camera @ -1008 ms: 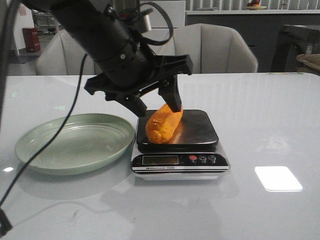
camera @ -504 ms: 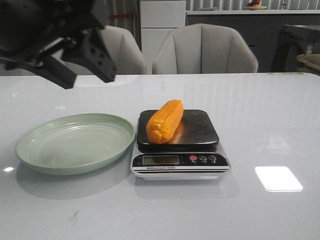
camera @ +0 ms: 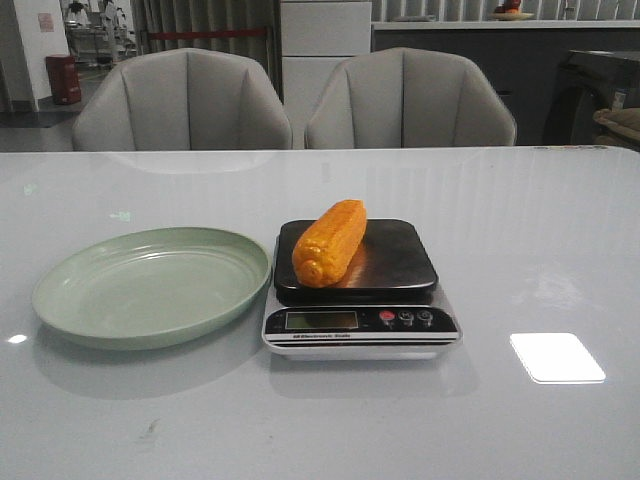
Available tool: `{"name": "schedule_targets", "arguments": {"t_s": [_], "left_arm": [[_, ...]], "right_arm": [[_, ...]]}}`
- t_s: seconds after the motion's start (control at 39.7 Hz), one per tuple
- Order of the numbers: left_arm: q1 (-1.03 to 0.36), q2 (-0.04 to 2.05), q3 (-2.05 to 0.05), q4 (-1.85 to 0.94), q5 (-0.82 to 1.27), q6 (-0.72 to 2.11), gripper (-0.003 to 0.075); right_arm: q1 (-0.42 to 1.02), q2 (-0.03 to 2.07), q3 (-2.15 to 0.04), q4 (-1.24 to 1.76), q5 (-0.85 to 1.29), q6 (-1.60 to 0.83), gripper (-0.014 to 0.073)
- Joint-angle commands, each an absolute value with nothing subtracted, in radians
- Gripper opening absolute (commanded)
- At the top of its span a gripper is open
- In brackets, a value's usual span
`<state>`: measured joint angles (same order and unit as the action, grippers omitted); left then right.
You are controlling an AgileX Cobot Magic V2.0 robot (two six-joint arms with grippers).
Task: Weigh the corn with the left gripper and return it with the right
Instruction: 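Open the left gripper, release the corn, and withdraw upward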
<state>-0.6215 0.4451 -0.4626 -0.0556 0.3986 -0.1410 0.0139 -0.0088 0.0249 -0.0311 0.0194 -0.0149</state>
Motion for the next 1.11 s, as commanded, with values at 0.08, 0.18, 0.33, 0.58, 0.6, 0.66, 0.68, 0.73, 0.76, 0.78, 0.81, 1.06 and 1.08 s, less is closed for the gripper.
{"name": "schedule_targets", "arguments": {"t_s": [0.08,0.18,0.33,0.58,0.6,0.66,0.68,0.73,0.76,0.78,0.81,1.06,1.08], "left_arm": [[-0.625,0.274,-0.407,0.011,0.342,-0.143,0.0298],[-0.625,0.185,-0.385,0.011,0.362,-0.143,0.0249],[-0.625,0.079,-0.383,0.037,0.417,-0.143,0.0113],[-0.625,0.04,-0.383,0.071,0.478,-0.143,0.0113],[-0.625,0.04,-0.383,0.071,0.478,-0.143,0.0113],[-0.625,0.04,-0.383,0.071,0.478,-0.143,0.0113],[-0.625,0.04,-0.383,0.071,0.478,-0.143,0.0113],[-0.625,0.04,-0.383,0.071,0.478,-0.143,0.0113],[-0.625,0.04,-0.383,0.071,0.478,-0.143,0.0113],[-0.625,0.04,-0.383,0.071,0.478,-0.143,0.0113],[-0.625,0.04,-0.383,0.071,0.478,-0.143,0.0113],[-0.625,0.04,-0.383,0.071,0.478,-0.143,0.0113],[-0.625,0.04,-0.383,0.071,0.478,-0.143,0.0113]], "right_arm": [[0.009,-0.029,0.036,-0.041,-0.061,-0.019,0.0167],[0.009,-0.029,0.036,-0.041,-0.061,-0.019,0.0167],[0.009,-0.029,0.035,-0.041,-0.141,-0.019,0.0167],[0.01,-0.008,0.001,-0.035,-0.287,0.035,0.0167],[0.01,0.007,-0.017,-0.035,-0.265,0.053,0.0167],[0.01,0.051,-0.065,-0.035,-0.192,0.098,0.0167],[0.01,0.071,-0.092,-0.035,-0.154,0.117,0.0167],[0.01,0.126,-0.135,-0.035,-0.091,0.139,0.0167],[0.01,0.166,-0.165,-0.035,-0.057,0.14,0.0167],[0.01,0.19,-0.195,-0.035,-0.022,0.14,0.0167],[0.01,0.221,-0.217,-0.035,0.0,0.14,0.0167],[0.01,0.422,-0.372,-0.034,0.223,0.139,0.0167],[0.01,0.434,-0.372,-0.034,0.218,0.139,0.0167]]}}
